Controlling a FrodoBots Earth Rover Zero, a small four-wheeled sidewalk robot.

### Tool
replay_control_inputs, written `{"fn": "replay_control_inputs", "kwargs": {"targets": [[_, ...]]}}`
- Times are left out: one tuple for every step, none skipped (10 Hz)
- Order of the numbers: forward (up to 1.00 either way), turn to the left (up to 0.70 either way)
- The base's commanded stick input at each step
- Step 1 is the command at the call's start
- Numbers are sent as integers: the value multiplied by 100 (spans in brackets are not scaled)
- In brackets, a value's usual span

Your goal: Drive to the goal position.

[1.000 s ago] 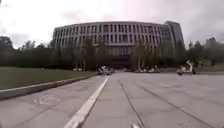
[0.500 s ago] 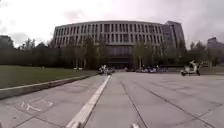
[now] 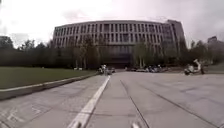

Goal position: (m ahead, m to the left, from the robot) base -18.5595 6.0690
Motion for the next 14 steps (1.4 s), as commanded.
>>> {"fn": "replay_control_inputs", "kwargs": {"targets": [[70, 0], [70, 0], [70, 0], [70, 0], [70, 0], [70, 0], [70, 0], [70, 0], [70, 0], [70, 0], [70, 0], [70, 0], [70, 0], [70, 0]]}}
